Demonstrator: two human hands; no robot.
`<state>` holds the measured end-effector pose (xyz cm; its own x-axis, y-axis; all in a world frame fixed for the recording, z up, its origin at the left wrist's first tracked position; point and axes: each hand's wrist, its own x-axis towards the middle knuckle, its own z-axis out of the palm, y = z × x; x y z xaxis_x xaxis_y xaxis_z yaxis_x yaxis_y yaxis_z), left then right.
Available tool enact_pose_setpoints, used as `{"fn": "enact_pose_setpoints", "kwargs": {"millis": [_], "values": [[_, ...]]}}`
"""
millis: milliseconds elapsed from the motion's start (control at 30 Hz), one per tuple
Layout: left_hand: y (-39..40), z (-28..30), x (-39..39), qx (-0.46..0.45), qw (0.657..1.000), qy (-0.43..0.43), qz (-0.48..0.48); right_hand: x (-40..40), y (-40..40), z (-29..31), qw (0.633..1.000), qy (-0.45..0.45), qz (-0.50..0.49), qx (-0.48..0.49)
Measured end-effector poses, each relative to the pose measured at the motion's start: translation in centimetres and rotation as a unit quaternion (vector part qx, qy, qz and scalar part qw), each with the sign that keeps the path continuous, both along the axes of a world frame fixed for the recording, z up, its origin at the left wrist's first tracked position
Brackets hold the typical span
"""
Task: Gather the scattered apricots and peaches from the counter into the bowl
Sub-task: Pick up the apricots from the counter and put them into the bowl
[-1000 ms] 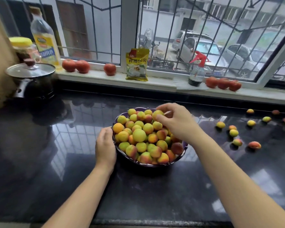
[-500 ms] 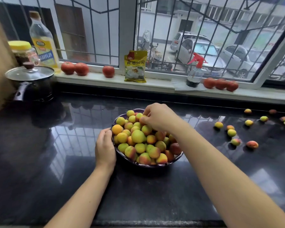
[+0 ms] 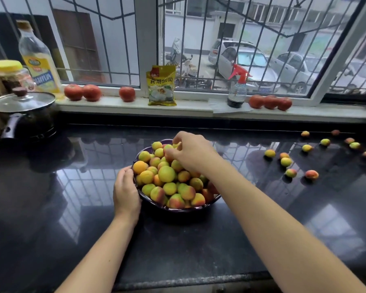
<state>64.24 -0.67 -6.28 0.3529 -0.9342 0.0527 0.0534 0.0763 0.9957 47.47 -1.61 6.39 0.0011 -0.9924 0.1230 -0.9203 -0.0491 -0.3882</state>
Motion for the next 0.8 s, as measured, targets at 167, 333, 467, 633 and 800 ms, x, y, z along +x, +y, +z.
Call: {"fn": "enact_pose_setpoints", "kwargs": {"millis": [167,333,467,633,800], "values": [[-0.1,-0.4,-0.2,-0.016,0.999,-0.036,0.015,-7.6,5.4,-4.5,0.960,-0.190,-0.121,-0.163],[-0.5,-0.2,-2.1,0.001,0.997,-0.074,0.012,-18.6,10.1,-10.0,0.939,-0.150,-0.294,-0.094],[-1.0,0.2,-5.4,0.010,0.998,-0.068,-0.004,-24.6,10.2,-9.9,0.919,-0.121,-0.364,-0.094],[-2.8,0.2,-10.3,0.022,0.999,-0.021,-0.017,-29.4,6.8,-9.7,0.908,-0.082,-0.406,-0.066],[-4.0,-0.3,-13.4,0.033,0.998,0.039,-0.032,-30.7,3.5,-12.1,0.909,-0.032,-0.415,-0.003]]}}
